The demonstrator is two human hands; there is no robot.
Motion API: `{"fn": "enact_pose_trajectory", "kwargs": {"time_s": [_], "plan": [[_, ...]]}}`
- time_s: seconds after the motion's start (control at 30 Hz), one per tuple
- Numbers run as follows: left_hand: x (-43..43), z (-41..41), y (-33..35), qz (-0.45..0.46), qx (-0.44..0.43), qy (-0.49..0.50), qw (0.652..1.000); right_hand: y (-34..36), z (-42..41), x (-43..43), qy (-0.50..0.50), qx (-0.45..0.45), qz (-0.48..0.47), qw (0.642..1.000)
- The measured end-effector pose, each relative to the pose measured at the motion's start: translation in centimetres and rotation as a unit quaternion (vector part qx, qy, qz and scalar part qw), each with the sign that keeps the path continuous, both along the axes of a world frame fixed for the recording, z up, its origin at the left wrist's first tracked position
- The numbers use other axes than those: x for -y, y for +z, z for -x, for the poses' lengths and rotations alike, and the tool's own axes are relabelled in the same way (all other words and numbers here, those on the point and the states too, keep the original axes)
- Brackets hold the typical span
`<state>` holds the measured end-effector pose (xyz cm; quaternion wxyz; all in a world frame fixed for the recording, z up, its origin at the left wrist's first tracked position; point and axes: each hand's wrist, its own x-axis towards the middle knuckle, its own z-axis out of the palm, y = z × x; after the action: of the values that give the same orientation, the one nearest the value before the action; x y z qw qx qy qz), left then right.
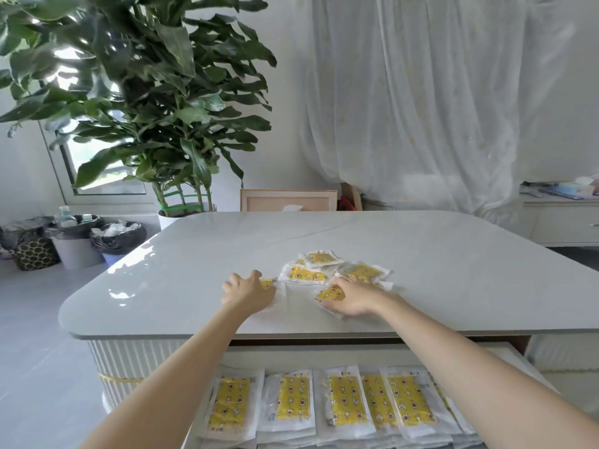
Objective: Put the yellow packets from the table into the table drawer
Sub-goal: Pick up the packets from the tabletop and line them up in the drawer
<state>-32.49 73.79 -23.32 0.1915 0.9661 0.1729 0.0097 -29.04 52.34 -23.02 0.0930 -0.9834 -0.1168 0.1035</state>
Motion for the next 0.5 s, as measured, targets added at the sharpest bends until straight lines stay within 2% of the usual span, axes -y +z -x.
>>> {"fn": "enact_pose_trajectory", "kwargs": {"time_s": [0.27,0.4,0.5], "plan": [[-0.1,-1.8,-0.7,0.013,-0.018,0.04,0.999,0.2,-0.7,-0.5,-0.039,0.049,-0.141,0.988],[-0.7,-2.3,-0.4,0.139,-0.022,0.037,0.989,0.4,-0.6,-0.4,-0.026,0.061,-0.215,0.974],[-1.2,-2.3,-0.2,0.176,-0.014,0.056,0.983,0.9,-0.8,-0.2,-0.055,0.048,-0.277,0.958]]}}
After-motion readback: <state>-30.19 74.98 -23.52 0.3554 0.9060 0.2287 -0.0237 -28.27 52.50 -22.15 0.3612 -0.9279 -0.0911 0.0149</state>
